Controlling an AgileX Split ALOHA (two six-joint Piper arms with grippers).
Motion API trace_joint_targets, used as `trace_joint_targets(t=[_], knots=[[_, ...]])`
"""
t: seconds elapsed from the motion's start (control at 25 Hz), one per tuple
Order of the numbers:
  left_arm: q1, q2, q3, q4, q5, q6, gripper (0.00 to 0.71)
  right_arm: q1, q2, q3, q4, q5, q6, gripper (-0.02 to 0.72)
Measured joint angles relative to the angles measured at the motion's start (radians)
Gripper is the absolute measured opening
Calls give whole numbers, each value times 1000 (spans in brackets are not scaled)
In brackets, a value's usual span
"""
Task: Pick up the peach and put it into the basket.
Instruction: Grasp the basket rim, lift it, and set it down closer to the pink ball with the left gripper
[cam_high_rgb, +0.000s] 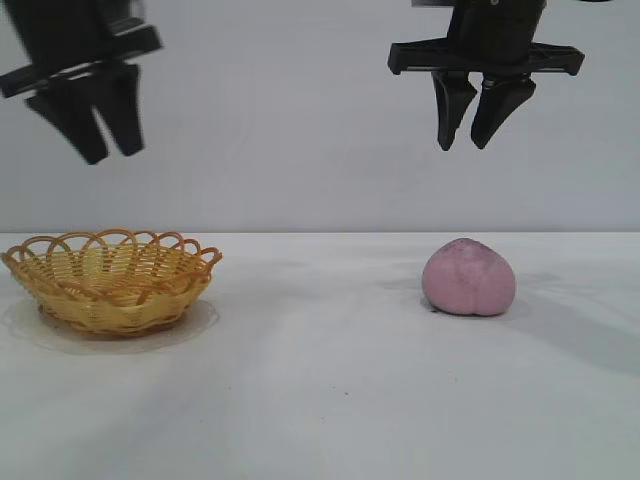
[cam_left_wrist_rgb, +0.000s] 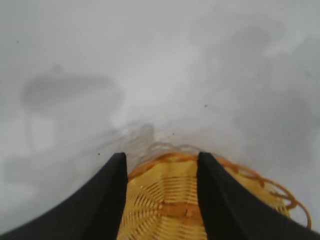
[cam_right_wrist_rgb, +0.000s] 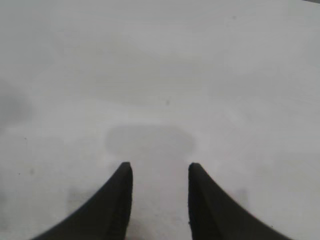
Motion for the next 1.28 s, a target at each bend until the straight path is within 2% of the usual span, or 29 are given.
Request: trace_joint_targets(t=[0.12, 0.44, 0.56, 0.68, 0.72, 0.8, 0.84, 0.88, 1.04, 1.12, 1.2, 1.28], knots=[[14, 48, 0, 58, 38, 24, 336, 0, 0, 0, 0, 0, 0, 213], [14, 143, -2, 79, 32, 24, 336, 0, 0, 0, 0, 4, -2, 213], [14, 180, -5, 65, 32, 26, 235, 0, 0, 0, 0, 4, -2, 213], [14, 198, -5, 21, 45, 31, 78, 0, 0, 0, 0, 5, -2, 213], [14, 198, -5, 7, 54, 31, 52, 0, 0, 0, 0, 5, -2, 213], [14, 196, -5, -42, 67, 31, 62, 0, 0, 0, -2, 5, -2, 213], [15, 193, 3, -68, 67, 23, 0, 0, 0, 0, -2, 5, -2, 213], [16, 180, 19, -104, 59, 15, 0, 0, 0, 0, -4, 5, -2, 213], [11, 71, 216, -307, -77, 4, 0, 0, 0, 0, -15, 18, -2, 213], [-18, 15, 345, -432, -177, 30, 0, 0, 0, 0, -19, 18, -2, 213], [-76, -30, 472, -590, -285, 74, 0, 0, 0, 0, -19, 18, -2, 213], [-130, -47, 549, -703, -336, 123, 0, 0, 0, 0, -22, 18, -2, 213]])
